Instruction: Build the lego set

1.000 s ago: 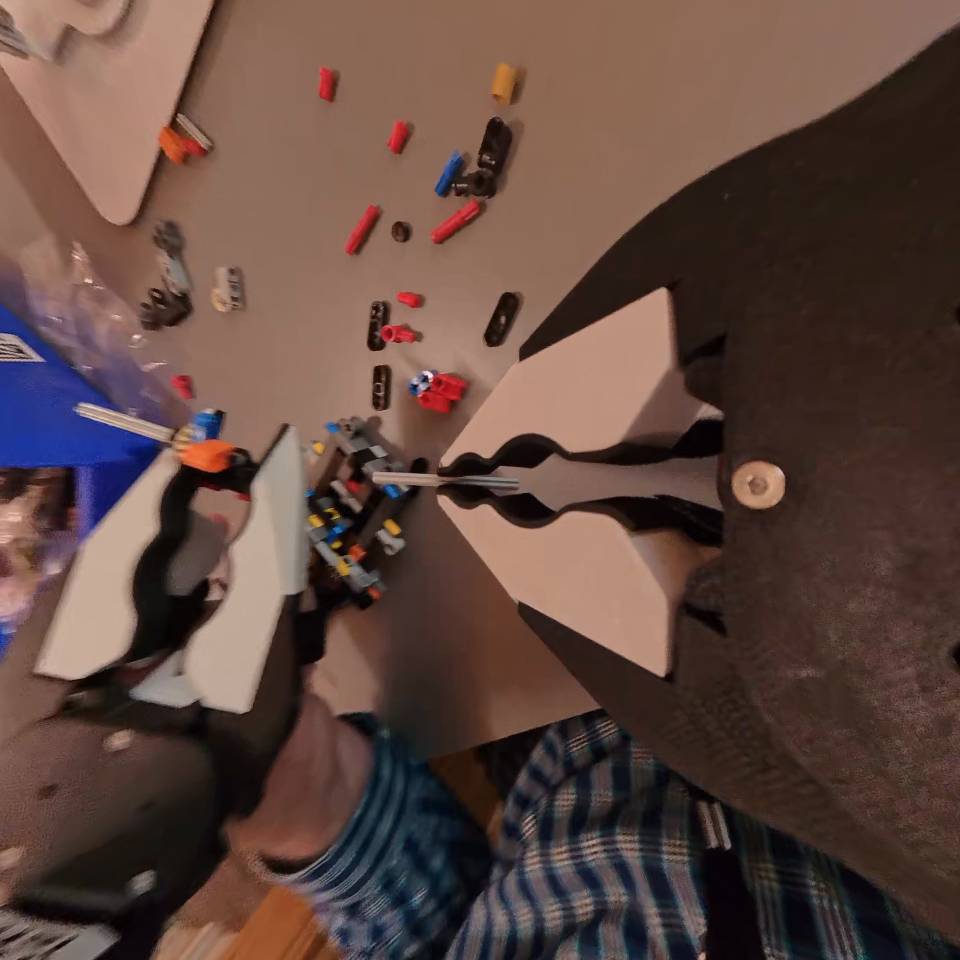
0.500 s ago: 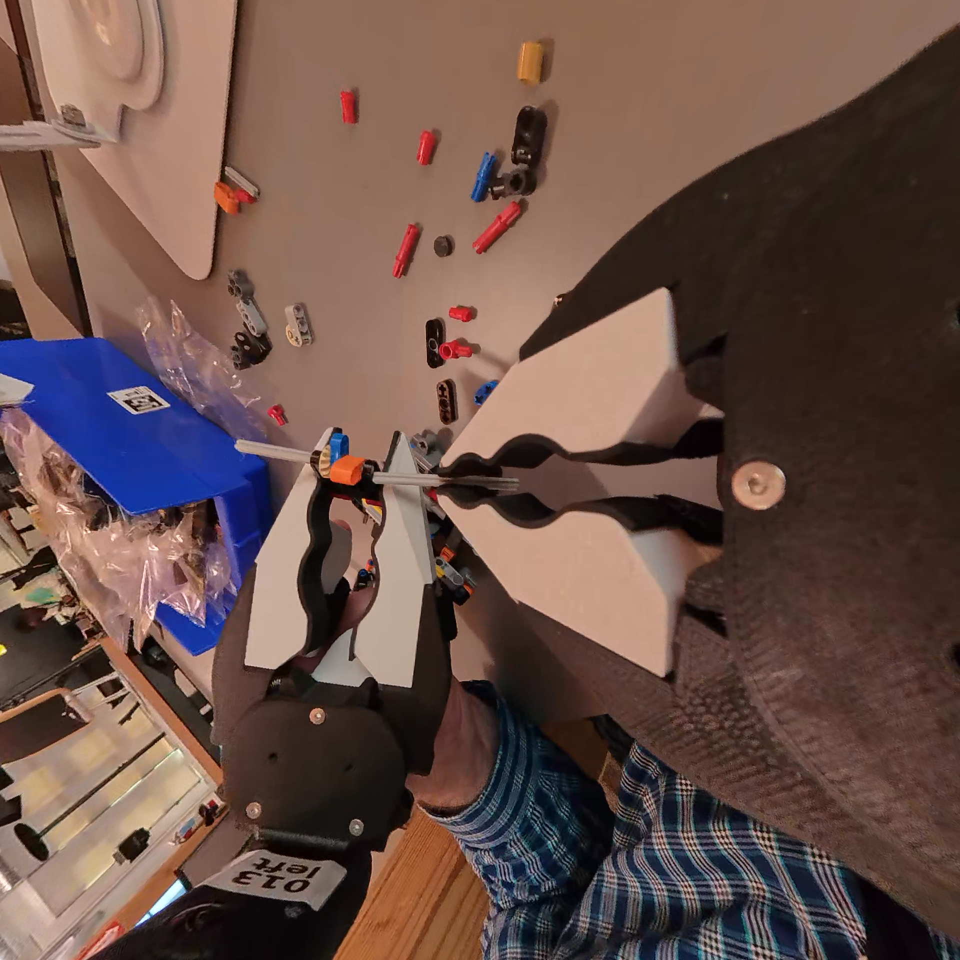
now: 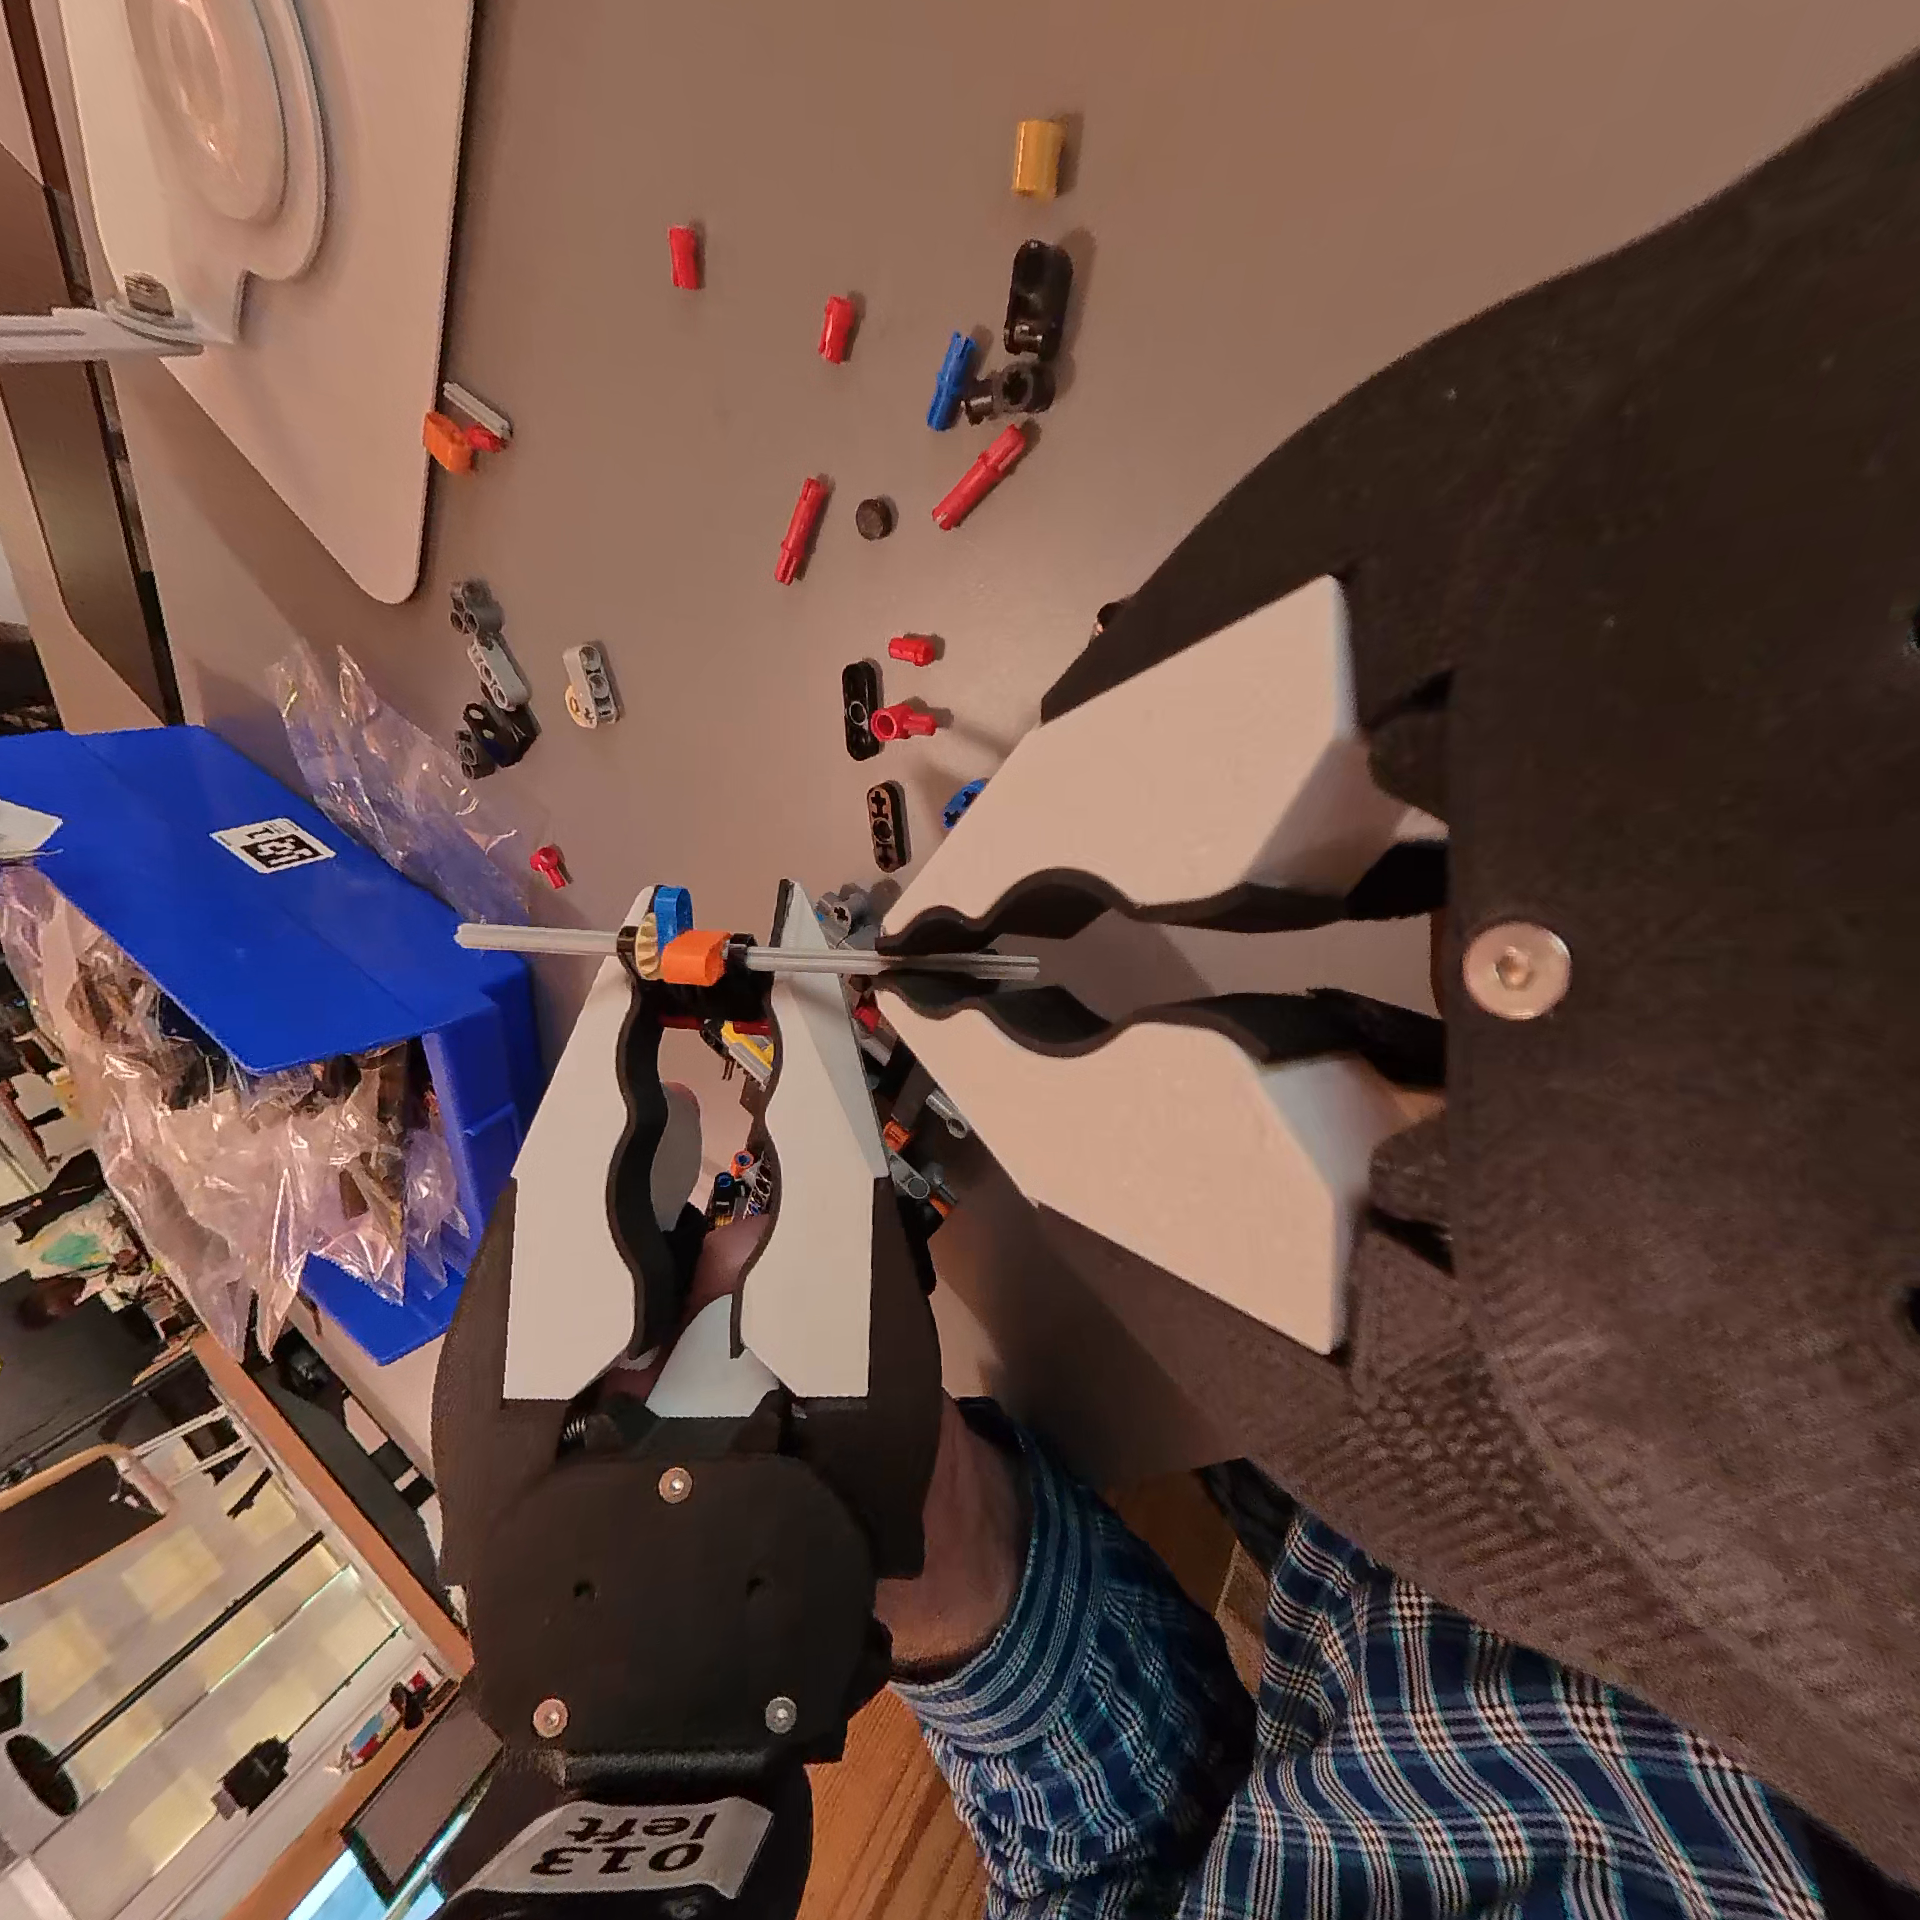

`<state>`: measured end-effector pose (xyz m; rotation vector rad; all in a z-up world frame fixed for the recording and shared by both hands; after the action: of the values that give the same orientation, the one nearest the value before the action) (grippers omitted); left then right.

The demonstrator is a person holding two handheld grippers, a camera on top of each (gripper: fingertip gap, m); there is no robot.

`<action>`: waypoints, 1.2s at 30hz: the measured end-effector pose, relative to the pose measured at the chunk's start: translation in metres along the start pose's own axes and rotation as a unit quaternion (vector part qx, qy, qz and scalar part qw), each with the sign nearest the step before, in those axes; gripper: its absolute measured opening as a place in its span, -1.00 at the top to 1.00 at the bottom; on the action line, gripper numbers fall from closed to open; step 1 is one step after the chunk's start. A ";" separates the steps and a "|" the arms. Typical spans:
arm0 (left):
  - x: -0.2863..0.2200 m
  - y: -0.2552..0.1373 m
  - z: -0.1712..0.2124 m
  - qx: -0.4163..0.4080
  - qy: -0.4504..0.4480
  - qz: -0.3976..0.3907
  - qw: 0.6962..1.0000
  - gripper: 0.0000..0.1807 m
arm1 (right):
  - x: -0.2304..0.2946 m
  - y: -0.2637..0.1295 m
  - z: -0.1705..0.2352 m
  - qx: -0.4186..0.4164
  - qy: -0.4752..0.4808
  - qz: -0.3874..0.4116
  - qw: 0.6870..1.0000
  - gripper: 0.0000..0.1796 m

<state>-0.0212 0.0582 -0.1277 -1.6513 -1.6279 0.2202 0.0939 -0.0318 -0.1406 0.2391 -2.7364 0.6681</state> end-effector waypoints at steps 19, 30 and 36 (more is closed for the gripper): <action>-0.008 -0.001 0.011 0.037 0.028 -0.025 0.999 0.72 | 0.008 0.010 0.003 0.037 -0.049 0.054 0.997 1.00; -0.008 0.000 0.010 0.028 0.023 -0.016 0.999 0.72 | 0.010 0.011 0.004 0.041 -0.057 0.061 0.996 1.00; -0.011 0.002 0.010 0.052 0.048 -0.034 0.997 0.72 | 0.011 0.012 0.005 0.044 -0.064 0.062 0.995 1.00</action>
<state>-0.0276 0.0527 -0.1405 -1.5030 -1.5712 0.1838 0.0798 -0.0249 -0.1457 0.1356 -2.8652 0.8361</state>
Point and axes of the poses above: each gripper's, where its closed fingertips meet, y out along the fingers, z out of its underside, x = y × z across the jaws, the point moved 10 cm from there along -y, back along the fingers, and after that the axes turned 14 degrees about z, right-handed, at the moved point
